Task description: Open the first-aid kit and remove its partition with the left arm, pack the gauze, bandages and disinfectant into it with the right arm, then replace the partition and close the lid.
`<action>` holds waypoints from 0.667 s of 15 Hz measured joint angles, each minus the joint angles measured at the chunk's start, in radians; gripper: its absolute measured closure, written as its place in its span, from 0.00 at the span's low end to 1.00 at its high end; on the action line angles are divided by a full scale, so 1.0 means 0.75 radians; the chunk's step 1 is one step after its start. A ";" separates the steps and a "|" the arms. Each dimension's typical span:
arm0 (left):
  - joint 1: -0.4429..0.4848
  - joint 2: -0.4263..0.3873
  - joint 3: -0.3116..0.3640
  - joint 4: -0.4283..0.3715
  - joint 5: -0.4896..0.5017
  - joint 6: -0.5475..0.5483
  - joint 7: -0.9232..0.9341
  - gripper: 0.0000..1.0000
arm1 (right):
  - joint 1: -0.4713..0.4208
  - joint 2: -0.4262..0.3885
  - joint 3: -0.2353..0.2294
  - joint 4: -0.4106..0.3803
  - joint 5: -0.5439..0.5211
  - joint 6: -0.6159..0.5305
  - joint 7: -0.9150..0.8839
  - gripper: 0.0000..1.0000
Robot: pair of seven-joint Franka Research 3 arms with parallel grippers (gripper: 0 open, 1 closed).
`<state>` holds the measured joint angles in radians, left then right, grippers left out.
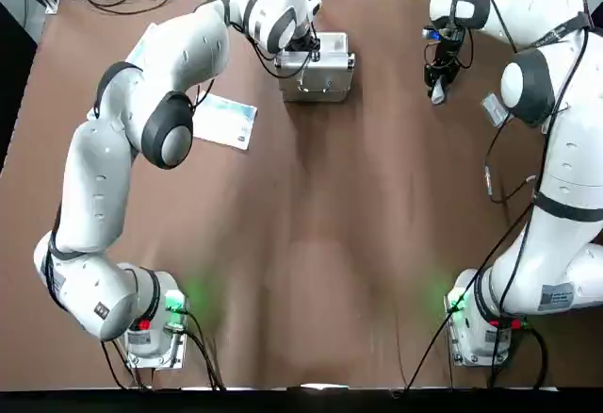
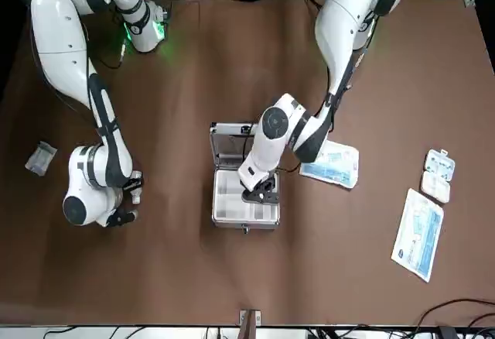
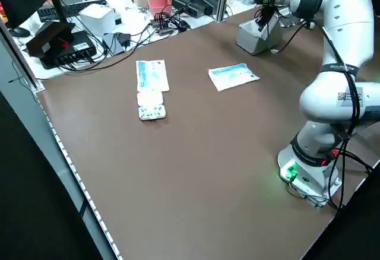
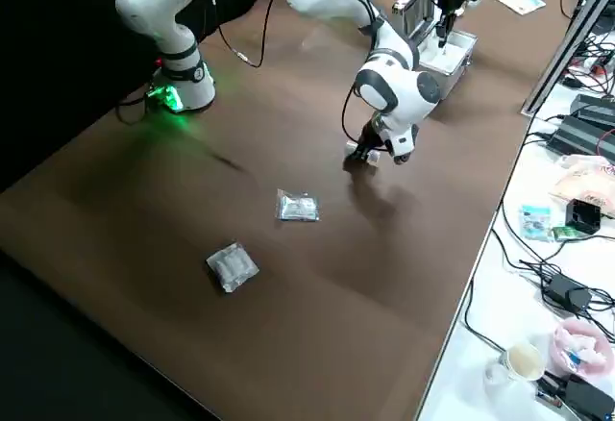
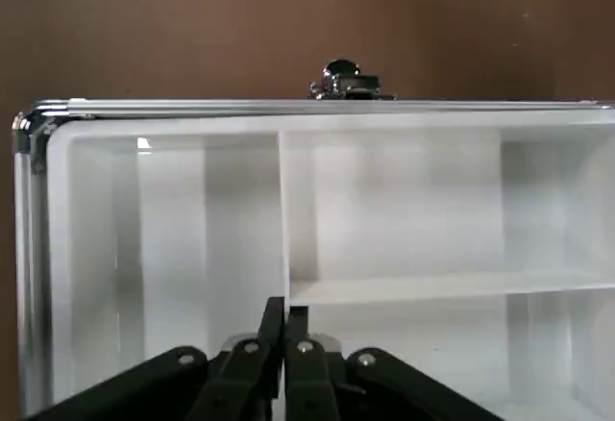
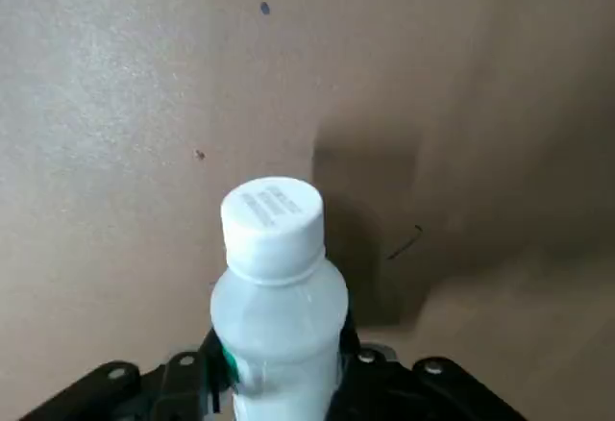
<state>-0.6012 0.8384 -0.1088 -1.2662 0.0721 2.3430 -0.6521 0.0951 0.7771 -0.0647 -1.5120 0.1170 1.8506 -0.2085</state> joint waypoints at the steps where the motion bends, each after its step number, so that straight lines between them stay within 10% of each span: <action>1: 0.000 0.000 0.000 0.003 0.000 -0.005 0.000 0.96 | 0.000 0.000 0.000 0.001 0.004 0.000 0.000 0.56; 10: 0.000 -0.001 0.001 0.006 0.000 -0.009 -0.005 0.96 | 0.001 0.000 0.001 0.012 0.019 -0.022 0.005 0.57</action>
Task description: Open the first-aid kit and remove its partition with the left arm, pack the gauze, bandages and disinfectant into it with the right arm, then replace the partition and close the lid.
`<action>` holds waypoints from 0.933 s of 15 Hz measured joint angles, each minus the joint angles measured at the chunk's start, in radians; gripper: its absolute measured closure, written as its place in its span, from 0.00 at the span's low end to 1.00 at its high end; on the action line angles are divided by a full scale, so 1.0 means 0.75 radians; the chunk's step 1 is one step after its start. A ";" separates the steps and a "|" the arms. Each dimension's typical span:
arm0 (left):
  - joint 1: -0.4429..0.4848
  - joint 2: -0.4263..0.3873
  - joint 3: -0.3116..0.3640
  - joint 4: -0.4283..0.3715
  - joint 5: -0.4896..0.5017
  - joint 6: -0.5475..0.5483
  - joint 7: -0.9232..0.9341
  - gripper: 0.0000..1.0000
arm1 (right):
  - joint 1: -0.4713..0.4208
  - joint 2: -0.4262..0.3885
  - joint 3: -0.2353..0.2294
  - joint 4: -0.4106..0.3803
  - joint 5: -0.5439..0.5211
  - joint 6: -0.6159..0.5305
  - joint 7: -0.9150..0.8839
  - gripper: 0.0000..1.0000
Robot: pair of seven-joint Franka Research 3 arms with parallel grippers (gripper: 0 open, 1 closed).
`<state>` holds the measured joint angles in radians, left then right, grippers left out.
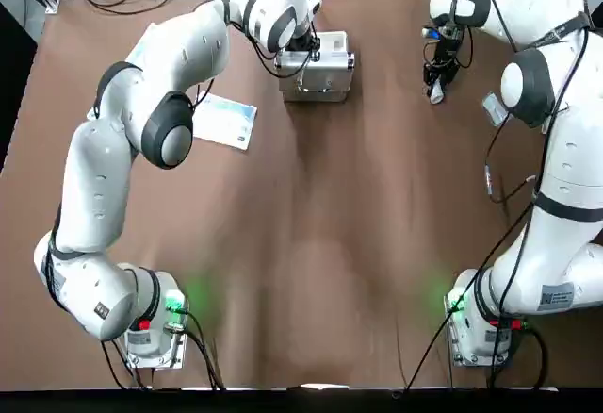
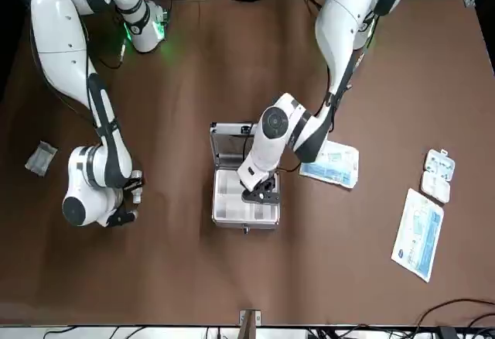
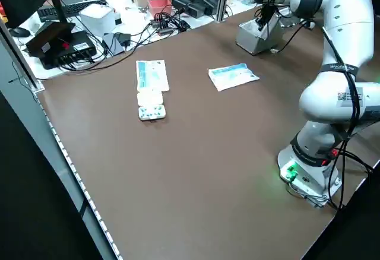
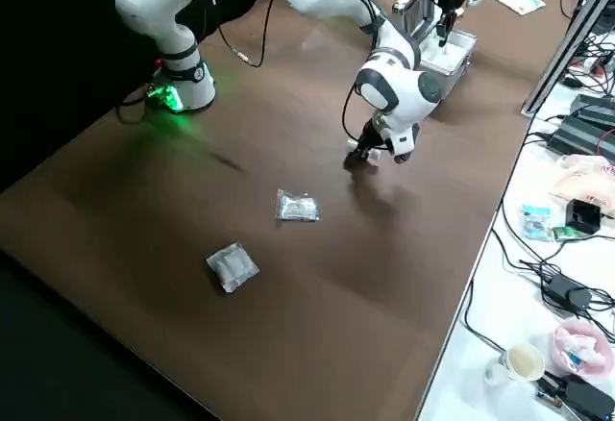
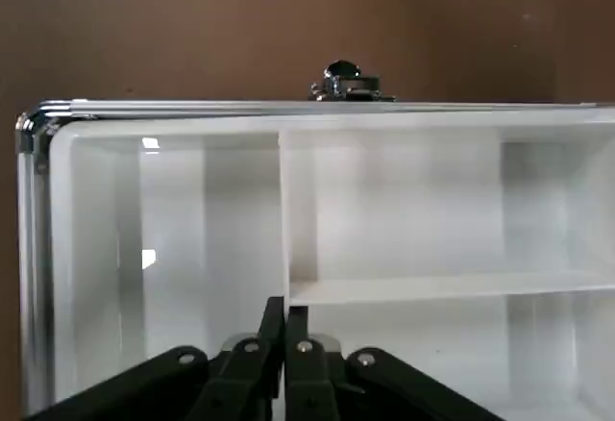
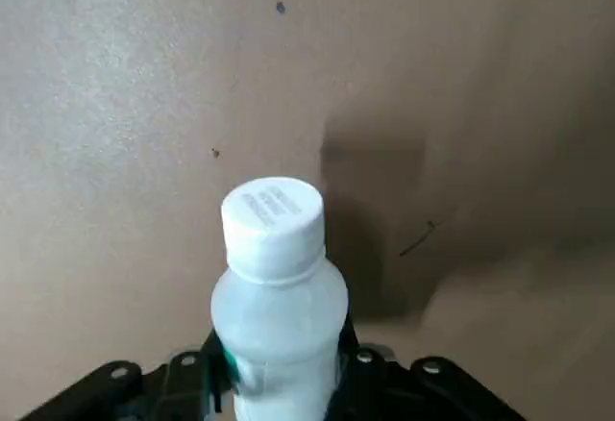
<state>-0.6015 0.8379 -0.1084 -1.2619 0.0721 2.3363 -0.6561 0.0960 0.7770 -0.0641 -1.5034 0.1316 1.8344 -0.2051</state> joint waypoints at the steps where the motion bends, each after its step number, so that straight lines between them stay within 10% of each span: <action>1: 0.000 -0.001 0.000 0.001 0.000 -0.001 -0.006 0.96 | 0.000 0.000 0.000 0.001 0.000 0.000 0.000 0.57; 14: 0.000 -0.061 -0.004 0.028 -0.001 -0.016 -0.068 0.96 | 0.000 0.000 0.001 0.009 0.002 -0.006 0.001 0.54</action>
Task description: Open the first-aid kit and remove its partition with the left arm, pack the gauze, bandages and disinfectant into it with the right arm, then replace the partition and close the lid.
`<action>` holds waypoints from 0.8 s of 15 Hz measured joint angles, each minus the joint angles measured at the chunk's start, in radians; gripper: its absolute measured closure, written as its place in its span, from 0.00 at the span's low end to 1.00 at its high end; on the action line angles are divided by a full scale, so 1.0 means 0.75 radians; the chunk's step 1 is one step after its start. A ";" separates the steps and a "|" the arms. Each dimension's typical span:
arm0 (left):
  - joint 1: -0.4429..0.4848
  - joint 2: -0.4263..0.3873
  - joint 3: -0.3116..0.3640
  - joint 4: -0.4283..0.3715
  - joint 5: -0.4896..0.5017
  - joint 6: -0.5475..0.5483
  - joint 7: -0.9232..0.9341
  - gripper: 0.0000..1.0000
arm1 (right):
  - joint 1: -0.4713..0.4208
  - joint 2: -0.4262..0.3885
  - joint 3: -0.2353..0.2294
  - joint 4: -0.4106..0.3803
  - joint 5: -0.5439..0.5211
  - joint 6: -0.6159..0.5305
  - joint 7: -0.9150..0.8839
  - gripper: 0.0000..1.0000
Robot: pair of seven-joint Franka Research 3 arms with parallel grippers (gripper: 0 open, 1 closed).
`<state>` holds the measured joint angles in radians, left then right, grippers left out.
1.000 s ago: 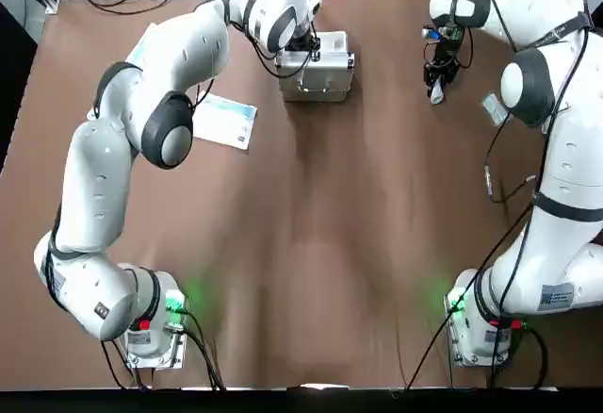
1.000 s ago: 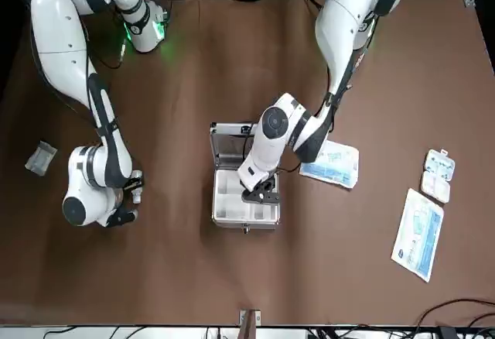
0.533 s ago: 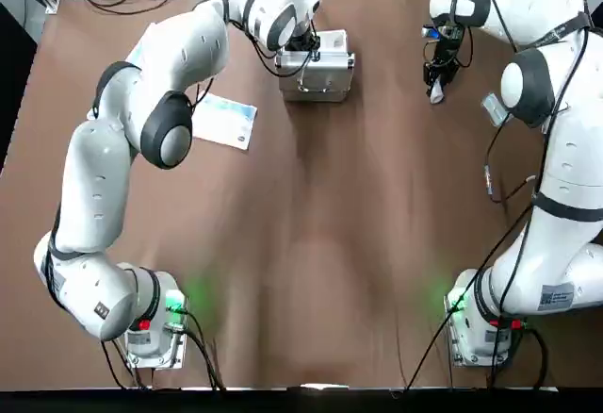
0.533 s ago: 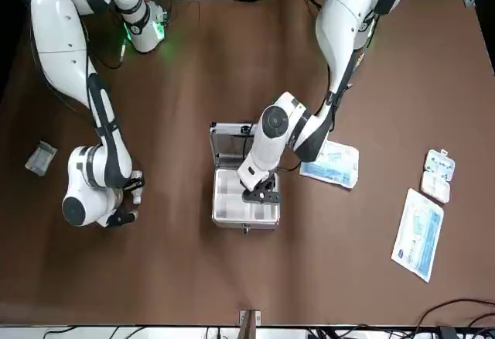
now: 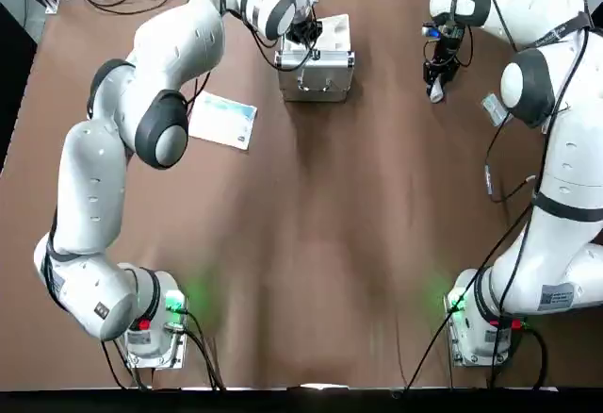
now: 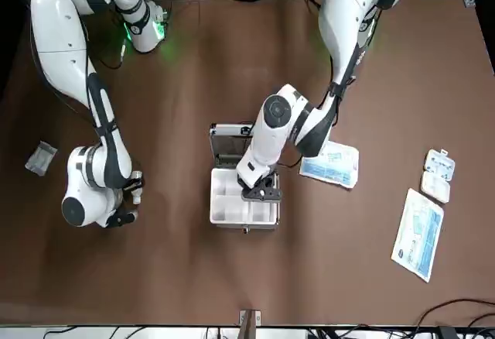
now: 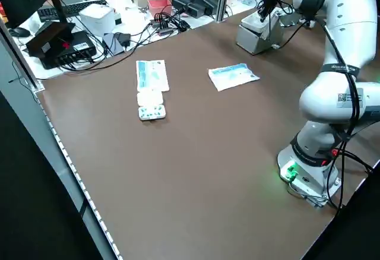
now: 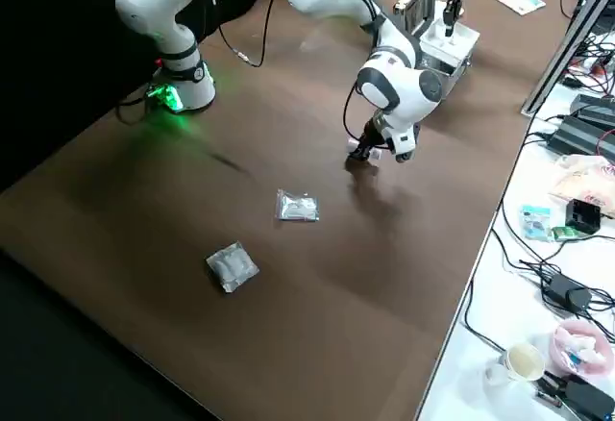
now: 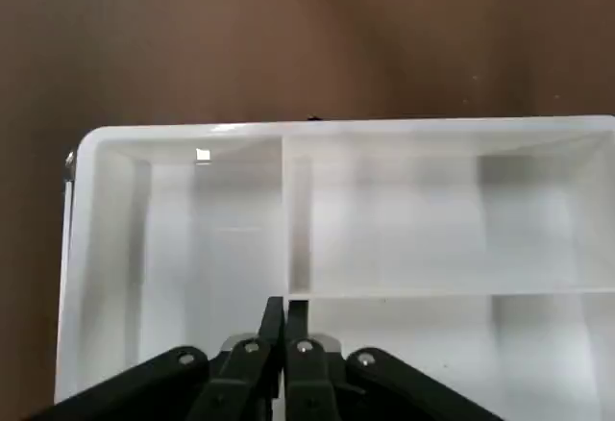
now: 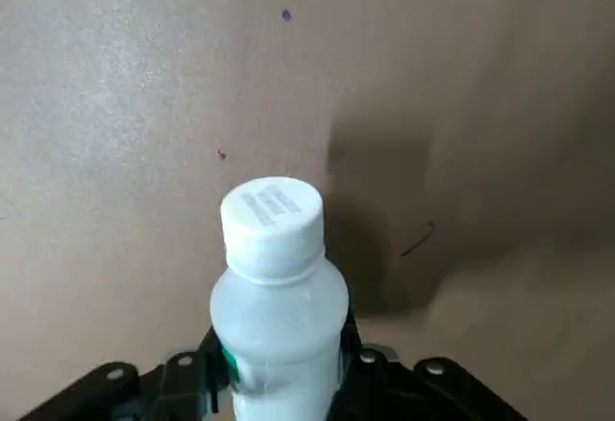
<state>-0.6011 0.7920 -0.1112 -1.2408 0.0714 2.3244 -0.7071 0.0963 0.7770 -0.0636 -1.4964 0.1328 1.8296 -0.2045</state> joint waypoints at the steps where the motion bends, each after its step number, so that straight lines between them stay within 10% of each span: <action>1: 0.000 -0.005 0.000 0.001 0.000 0.000 -0.002 0.96 | 0.000 0.000 0.000 0.000 0.000 0.000 0.000 0.54; 12: 0.100 -0.130 0.011 0.036 0.000 -0.016 0.009 0.96 | 0.000 0.000 0.001 0.003 0.000 -0.002 0.000 0.54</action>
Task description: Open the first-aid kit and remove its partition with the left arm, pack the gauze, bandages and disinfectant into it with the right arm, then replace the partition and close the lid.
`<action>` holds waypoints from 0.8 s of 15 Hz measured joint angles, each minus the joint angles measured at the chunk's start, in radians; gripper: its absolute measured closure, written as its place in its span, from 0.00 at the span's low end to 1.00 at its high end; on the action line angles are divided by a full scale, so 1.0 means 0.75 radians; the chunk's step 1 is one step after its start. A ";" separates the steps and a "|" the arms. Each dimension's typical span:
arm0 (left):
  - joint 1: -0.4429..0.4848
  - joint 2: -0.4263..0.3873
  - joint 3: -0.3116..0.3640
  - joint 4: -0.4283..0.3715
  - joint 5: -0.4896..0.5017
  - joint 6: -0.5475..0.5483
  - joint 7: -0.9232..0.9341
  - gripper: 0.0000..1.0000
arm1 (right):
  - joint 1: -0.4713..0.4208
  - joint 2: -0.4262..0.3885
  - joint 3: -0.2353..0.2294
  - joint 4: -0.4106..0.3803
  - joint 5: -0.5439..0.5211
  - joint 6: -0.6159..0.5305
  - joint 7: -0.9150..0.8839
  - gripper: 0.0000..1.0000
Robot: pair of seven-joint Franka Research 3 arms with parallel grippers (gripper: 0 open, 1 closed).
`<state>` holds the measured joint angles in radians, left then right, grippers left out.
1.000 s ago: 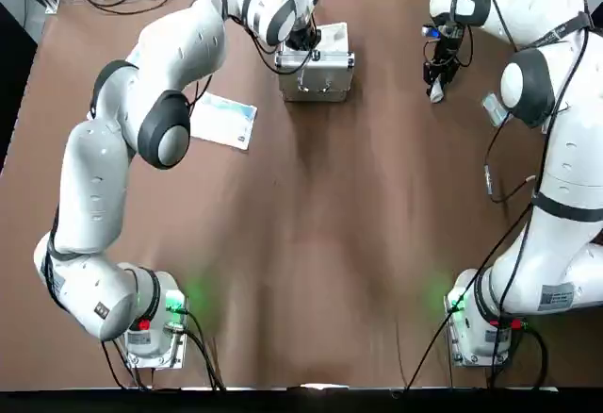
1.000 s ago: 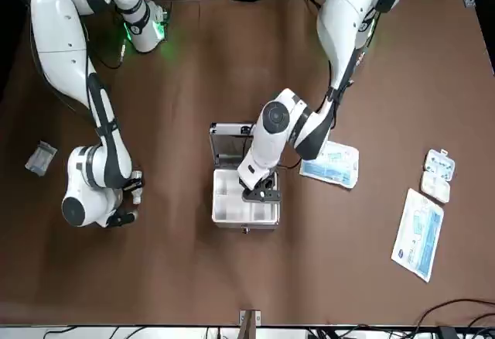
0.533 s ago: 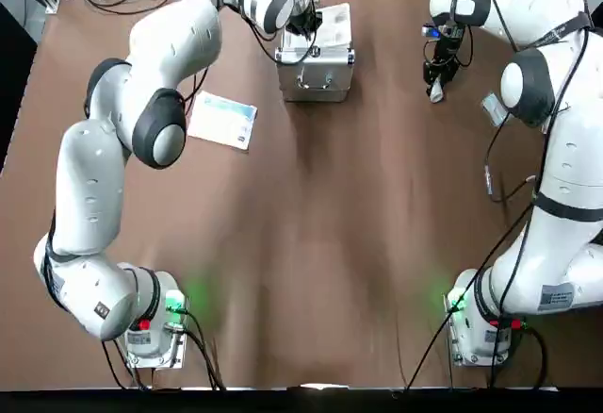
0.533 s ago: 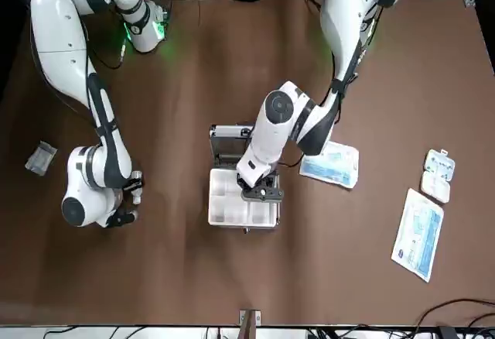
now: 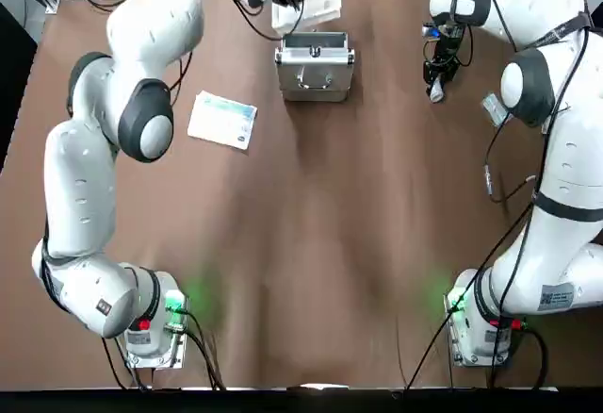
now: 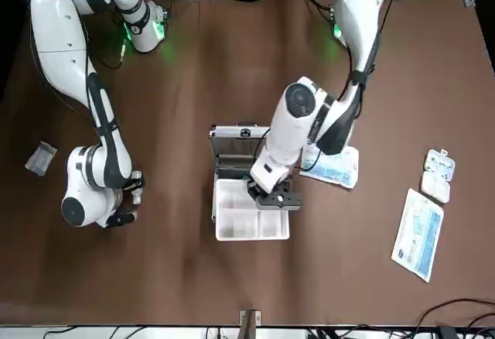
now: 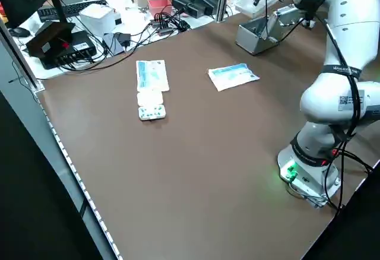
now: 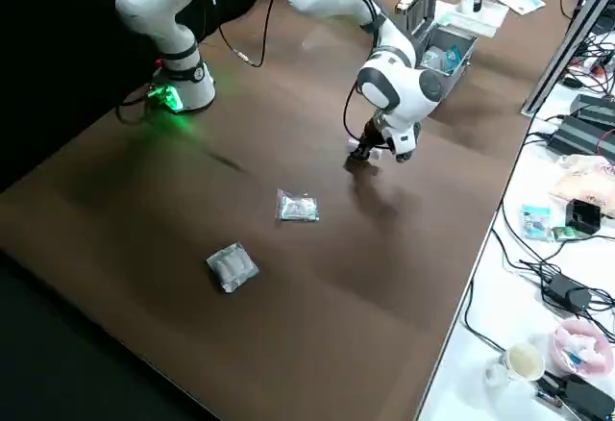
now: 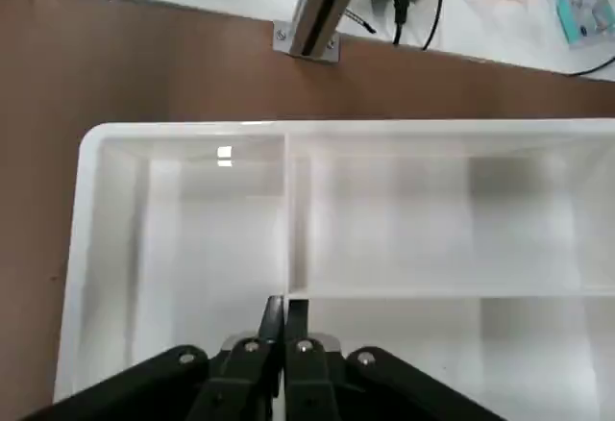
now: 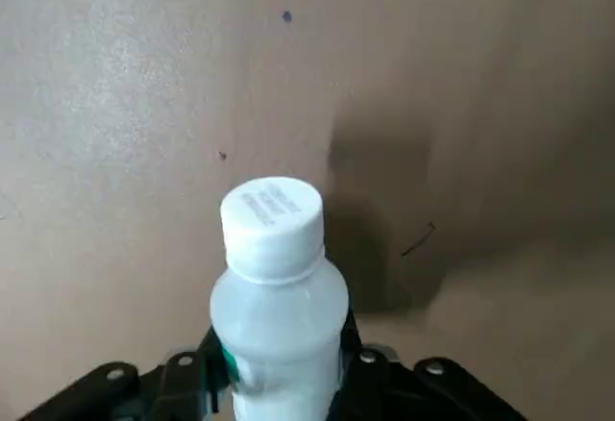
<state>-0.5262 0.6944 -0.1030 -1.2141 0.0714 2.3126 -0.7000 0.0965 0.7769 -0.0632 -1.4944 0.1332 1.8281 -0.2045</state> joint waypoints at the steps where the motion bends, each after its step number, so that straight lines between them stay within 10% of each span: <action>1: 0.009 -0.015 0.002 0.000 0.000 -0.003 0.000 0.96 | 0.000 0.000 0.000 0.000 0.000 0.000 0.000 0.54; 12: 0.276 -0.105 0.005 -0.010 0.000 -0.283 0.256 0.96 | 0.003 -0.015 0.001 0.079 0.092 -0.152 0.010 0.54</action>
<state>-0.3196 0.6158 -0.0993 -1.2220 0.0715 2.1003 -0.5083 0.0987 0.7653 -0.0627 -1.4356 0.2021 1.7142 -0.1969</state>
